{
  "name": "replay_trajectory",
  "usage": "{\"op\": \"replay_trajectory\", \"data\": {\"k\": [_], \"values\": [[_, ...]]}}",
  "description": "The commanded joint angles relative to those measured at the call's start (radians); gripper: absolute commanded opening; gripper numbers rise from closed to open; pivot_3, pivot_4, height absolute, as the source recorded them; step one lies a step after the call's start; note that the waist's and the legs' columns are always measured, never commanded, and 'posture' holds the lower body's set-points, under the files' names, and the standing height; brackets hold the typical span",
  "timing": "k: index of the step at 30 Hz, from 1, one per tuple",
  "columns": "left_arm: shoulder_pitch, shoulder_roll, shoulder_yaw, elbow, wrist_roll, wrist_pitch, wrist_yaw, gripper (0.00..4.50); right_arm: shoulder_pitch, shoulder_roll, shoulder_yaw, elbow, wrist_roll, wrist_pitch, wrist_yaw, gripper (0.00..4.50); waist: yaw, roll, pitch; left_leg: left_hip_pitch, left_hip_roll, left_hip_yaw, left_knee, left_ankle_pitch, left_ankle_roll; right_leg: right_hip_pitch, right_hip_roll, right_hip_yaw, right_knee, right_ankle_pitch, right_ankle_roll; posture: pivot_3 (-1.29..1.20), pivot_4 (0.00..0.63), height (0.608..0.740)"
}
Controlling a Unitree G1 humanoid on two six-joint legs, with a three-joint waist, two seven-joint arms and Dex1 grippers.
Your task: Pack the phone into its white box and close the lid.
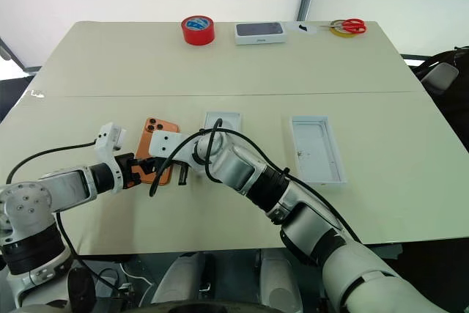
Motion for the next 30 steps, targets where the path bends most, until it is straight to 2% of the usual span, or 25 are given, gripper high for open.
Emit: {"op": "replay_trajectory", "data": {"k": [1, 8, 15, 18, 24, 30], "values": [[-0.022, 0.028, 0.034, 0.035, -0.020, 0.009, 0.008, 4.47, 0.006, 0.005, -0.007, -0.021, -0.004, -0.001, 0.002, 0.00, 0.000, 0.000, 0.000, 0.000, 0.000, 0.000, 0.000, 0.000, 0.000, 0.000, 0.000, 0.000, 0.000, 0.000, 0.000, 0.00, 0.150, 0.732], [-0.061, 0.079, 0.052, 0.130, -0.013, 0.009, 0.005, 4.47, 0.016, 0.004, -0.002, -0.030, -0.004, -0.001, 0.003, 0.00, -0.003, 0.000, 0.000, 0.000, 0.000, 0.000, 0.000, 0.000, 0.000, -0.001, 0.000, 0.000, 0.000, 0.000, 0.000, 0.00, 0.150, 0.732], [-0.063, 0.082, 0.062, 0.174, -0.035, 0.009, 0.003, 4.47, 0.026, -0.002, -0.003, -0.048, -0.005, 0.011, 0.003, 0.00, -0.004, 0.000, 0.000, 0.000, 0.001, 0.000, 0.000, 0.000, 0.000, -0.001, 0.000, 0.000, 0.000, 0.000, 0.000, 0.00, 0.150, 0.732], [-0.073, 0.091, 0.094, 0.195, -0.048, 0.009, 0.011, 3.62, 0.033, -0.009, -0.002, -0.064, -0.006, 0.018, 0.004, 0.00, -0.004, 0.000, 0.000, 0.000, 0.001, 0.000, 0.000, 0.000, 0.000, -0.001, 0.000, 0.000, 0.000, 0.000, 0.000, 0.00, 0.150, 0.732], [-0.079, 0.116, 0.129, 0.229, -0.073, 0.009, 0.028, 0.60, 0.041, -0.023, -0.005, -0.092, -0.002, 0.034, 0.009, 0.00, 0.001, -0.001, 0.000, -0.001, 0.001, 0.000, -0.001, 0.000, 0.000, -0.002, 0.000, 0.000, 0.000, 0.000, 0.000, 0.00, 0.150, 0.732], [-0.074, 0.113, 0.144, 0.247, -0.117, 0.009, 0.059, 0.60, 0.038, -0.036, -0.013, -0.111, -0.001, 0.040, 0.011, 0.00, -0.005, -0.001, 0.000, 0.000, 0.001, 0.000, -0.002, 0.000, 0.000, -0.002, 0.000, -0.001, 0.000, 0.000, 0.000, 0.00, 0.150, 0.732]]}}
